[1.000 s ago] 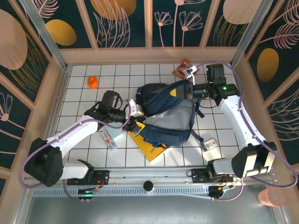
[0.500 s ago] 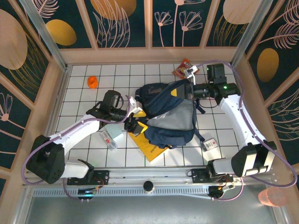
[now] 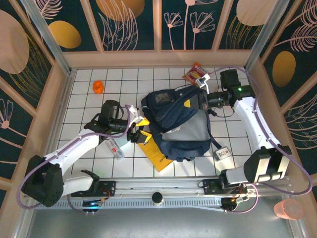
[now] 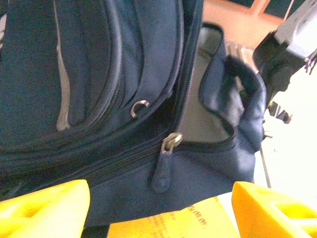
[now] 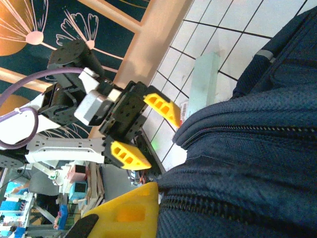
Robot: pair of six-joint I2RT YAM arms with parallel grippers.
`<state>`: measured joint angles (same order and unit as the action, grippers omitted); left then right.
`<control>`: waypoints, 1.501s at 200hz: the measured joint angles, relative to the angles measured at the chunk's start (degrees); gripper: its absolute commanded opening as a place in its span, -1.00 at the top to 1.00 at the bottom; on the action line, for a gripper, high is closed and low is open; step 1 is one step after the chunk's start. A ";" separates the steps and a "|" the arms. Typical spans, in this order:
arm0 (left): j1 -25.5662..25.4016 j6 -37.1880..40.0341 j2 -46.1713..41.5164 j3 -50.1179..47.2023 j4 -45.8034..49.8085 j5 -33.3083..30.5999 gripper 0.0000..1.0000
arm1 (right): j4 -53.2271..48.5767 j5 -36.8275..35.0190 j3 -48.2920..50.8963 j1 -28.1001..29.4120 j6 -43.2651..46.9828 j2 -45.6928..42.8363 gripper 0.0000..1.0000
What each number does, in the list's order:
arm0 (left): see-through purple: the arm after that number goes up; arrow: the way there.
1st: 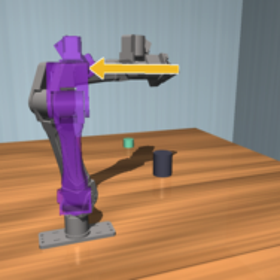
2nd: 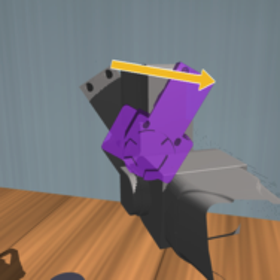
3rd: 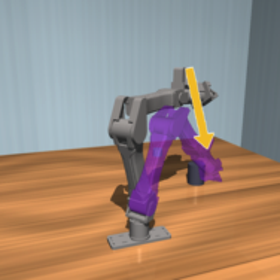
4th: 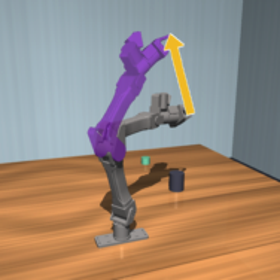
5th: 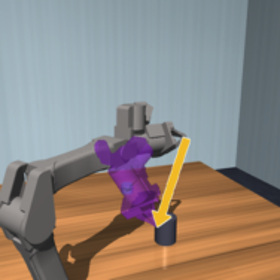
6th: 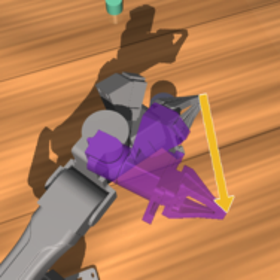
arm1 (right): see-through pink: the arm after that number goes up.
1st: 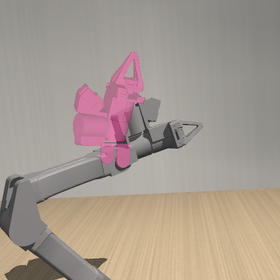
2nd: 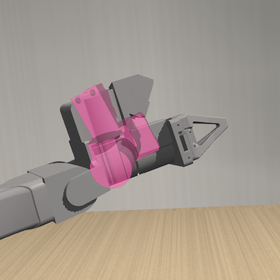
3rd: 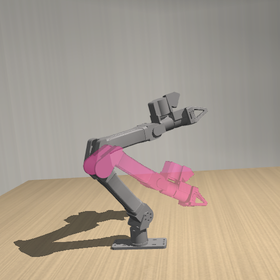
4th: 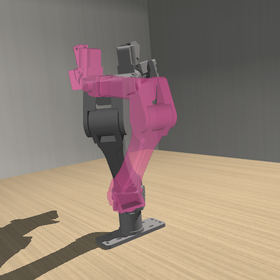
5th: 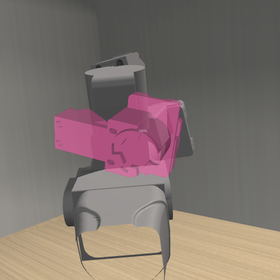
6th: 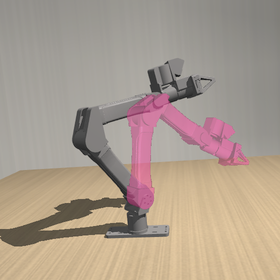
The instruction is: Pack the student bag
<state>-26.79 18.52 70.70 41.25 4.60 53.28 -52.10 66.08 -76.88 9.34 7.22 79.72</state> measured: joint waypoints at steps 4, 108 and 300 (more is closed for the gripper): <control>-0.26 0.83 0.50 0.00 0.28 -0.48 -0.49 | -0.04 0.02 0.00 0.00 0.09 0.02 1.00; -10.21 5.44 6.69 -0.09 -6.16 -10.97 -0.25 | 0.96 0.02 0.00 0.00 -1.62 0.00 1.00; -12.39 1.68 3.58 -1.62 -7.30 -25.53 1.00 | 3.08 -0.04 0.00 -1.16 -4.42 0.00 1.00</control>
<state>-39.18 20.21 74.28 39.64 -2.70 27.75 -49.01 66.04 -76.88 8.19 2.81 79.72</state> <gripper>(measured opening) 0.045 0.080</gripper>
